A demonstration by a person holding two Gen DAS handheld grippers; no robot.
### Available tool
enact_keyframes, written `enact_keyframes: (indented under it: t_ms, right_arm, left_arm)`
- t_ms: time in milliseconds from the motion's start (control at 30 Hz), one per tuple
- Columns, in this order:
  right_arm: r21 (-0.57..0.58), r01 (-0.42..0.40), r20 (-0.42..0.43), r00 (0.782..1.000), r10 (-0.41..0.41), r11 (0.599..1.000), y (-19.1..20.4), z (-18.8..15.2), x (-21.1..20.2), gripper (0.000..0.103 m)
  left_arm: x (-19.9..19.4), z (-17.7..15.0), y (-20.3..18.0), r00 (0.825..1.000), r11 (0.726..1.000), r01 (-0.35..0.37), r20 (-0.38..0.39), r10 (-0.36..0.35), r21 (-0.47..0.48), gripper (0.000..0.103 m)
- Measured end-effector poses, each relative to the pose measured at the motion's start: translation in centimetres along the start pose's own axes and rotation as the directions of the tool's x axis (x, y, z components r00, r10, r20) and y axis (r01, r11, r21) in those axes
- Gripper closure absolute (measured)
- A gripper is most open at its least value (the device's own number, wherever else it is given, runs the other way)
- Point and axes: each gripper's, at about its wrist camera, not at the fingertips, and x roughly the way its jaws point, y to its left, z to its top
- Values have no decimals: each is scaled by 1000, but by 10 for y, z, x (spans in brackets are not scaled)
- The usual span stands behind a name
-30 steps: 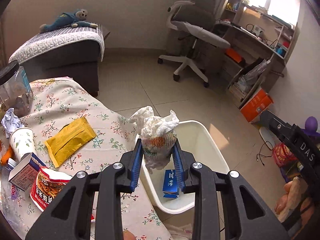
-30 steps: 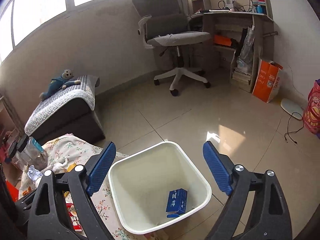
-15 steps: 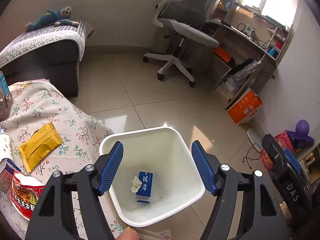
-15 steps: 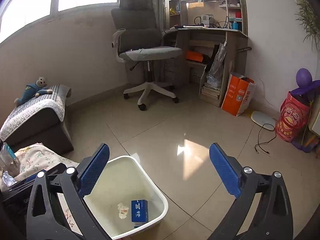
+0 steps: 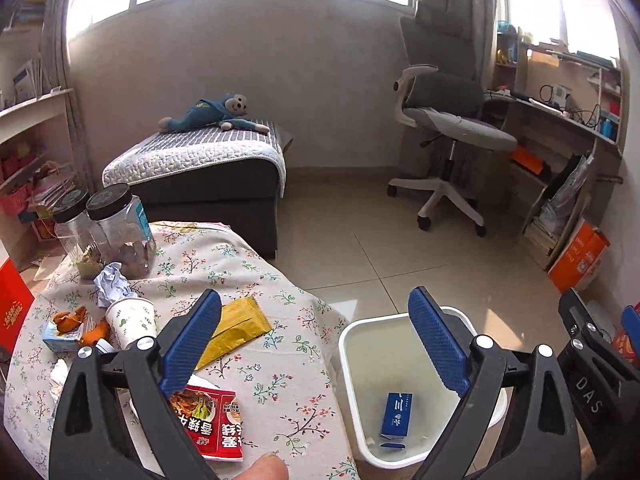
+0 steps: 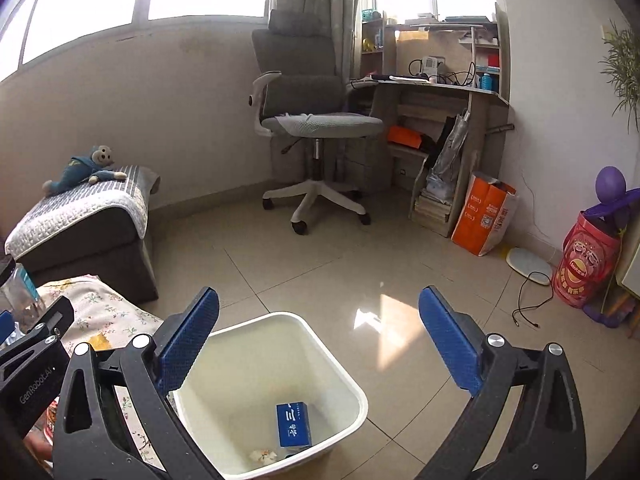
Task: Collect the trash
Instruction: 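Move both open tools back over the table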
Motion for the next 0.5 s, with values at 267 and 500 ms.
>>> enact_keyframes:
  t_ms: [267,500]
  right_arm:
    - [-57,-69,2,998,70,996,44,-2,-13,7]
    - [-119,-122,22,992,126,985,88,-3,-28,7]
  left_arm:
    - [-12,-2,55,996,995,-91,19,92,-31,11]
    - [-20,-1,99,990,987,-143,3,144,-78,11]
